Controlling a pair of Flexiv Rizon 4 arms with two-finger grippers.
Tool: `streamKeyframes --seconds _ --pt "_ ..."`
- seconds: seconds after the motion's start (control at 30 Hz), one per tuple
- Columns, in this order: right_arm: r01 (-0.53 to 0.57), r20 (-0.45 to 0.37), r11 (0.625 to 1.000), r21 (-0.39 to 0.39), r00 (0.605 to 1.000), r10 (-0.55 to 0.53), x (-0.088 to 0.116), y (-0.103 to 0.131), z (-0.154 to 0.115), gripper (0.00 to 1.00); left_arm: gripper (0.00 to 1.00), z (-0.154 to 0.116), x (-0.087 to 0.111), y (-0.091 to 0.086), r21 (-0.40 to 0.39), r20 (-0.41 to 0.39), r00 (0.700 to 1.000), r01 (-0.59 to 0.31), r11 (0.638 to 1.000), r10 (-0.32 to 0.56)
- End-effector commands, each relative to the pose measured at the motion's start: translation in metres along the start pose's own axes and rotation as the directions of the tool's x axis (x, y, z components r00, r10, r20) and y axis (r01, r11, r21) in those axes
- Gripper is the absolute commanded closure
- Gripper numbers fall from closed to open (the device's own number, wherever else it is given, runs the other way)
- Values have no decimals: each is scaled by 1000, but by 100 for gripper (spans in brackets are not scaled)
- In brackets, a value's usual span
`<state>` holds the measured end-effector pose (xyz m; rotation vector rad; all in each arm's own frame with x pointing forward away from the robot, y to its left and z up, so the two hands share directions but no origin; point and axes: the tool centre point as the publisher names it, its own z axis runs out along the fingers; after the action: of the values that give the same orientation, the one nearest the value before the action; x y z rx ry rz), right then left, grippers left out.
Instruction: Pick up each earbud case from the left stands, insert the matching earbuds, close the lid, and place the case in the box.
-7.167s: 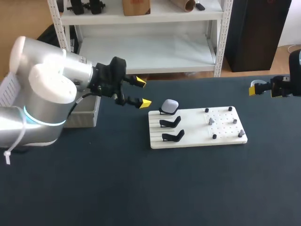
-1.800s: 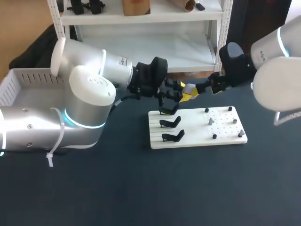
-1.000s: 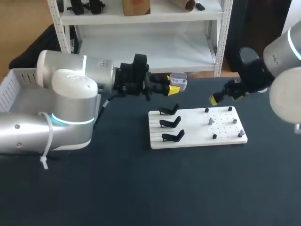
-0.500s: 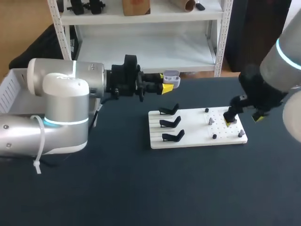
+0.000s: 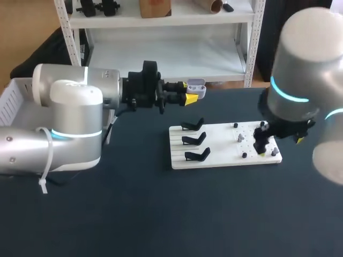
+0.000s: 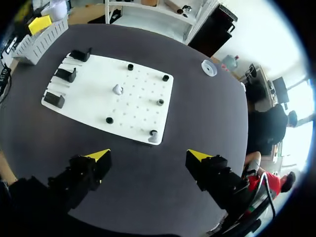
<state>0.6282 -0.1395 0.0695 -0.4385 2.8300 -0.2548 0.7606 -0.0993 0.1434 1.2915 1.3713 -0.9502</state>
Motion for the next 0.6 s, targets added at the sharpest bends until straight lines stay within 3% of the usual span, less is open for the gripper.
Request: streamKeyframes --seconds 0.03,0.4,0.47,0.53,0.6 --pt "-2 -2 995 102 1000 3 6 9 19 0 100 1 0 -1 -6 -5 1000 1 1000 -1" --pt "4 -19 998 55 1000 -2 5 3 40 1 100 1 0 -1 -6 -5 1000 1 1000 -1" --pt "3 -18 999 42 1000 -2 4 3 41 21 100 1 0 -1 -6 -5 1000 1 1000 -1" --pt "2 -18 999 38 1000 -2 2 3 43 21 100 1 0 -1 -6 -5 1000 1 1000 -1" --pt "1 -17 999 36 1000 0 1 1 45 35 100 1 0 -1 -6 -5 1000 1 1000 -1"
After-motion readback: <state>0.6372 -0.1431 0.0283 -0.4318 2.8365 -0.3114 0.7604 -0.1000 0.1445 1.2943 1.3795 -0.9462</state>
